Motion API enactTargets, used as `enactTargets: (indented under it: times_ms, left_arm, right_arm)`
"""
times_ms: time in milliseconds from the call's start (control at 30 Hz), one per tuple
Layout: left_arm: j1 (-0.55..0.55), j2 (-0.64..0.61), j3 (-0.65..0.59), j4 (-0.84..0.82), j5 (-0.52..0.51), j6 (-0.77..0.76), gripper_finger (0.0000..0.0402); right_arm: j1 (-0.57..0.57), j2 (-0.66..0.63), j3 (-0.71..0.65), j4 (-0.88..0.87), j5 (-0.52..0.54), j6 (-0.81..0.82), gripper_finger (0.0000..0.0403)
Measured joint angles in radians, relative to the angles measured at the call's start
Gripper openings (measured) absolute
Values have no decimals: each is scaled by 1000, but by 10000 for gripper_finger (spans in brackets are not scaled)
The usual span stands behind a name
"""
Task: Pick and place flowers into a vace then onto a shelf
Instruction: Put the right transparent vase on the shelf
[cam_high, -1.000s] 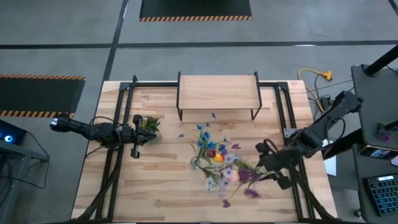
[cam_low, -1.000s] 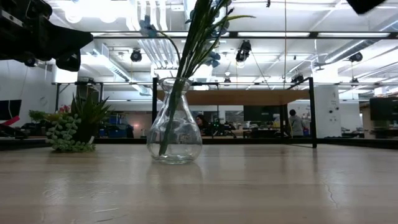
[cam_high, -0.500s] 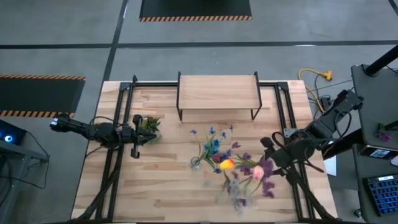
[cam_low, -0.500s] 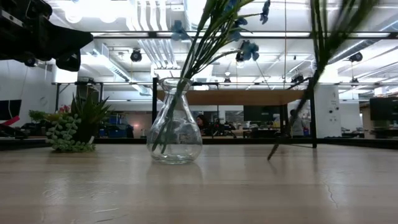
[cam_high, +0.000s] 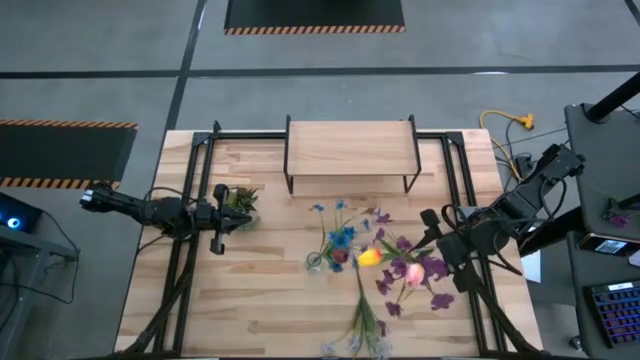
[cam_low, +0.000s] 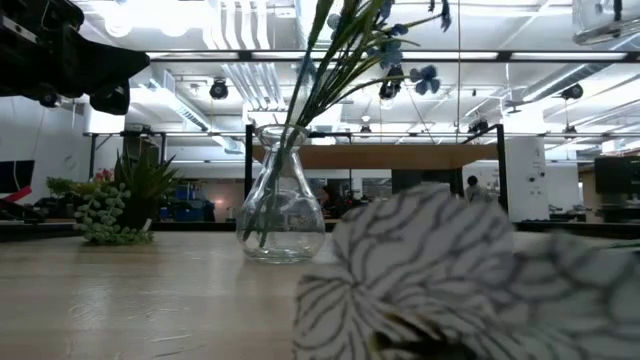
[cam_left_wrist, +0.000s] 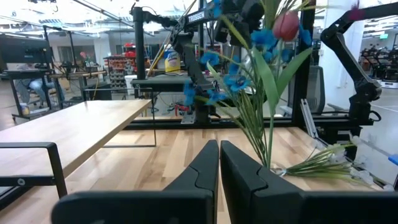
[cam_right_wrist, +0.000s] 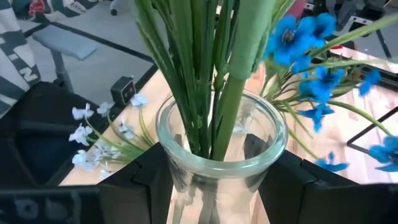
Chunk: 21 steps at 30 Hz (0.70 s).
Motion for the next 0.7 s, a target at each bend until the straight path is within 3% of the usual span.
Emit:
enactTargets:
  times_ms: [200, 400, 700]
  left_arm:
    - [0, 0, 0, 0, 0, 0, 0]
    - [0, 0, 0, 0, 0, 0, 0]
    - [0, 0, 0, 0, 0, 0, 0]
  right_arm:
    - [2, 0, -1, 0, 12, -13, 176]
    - [-20, -46, -3, 4, 146, -111, 176]
    - [-236, -191, -54, 143, 156, -239, 176]
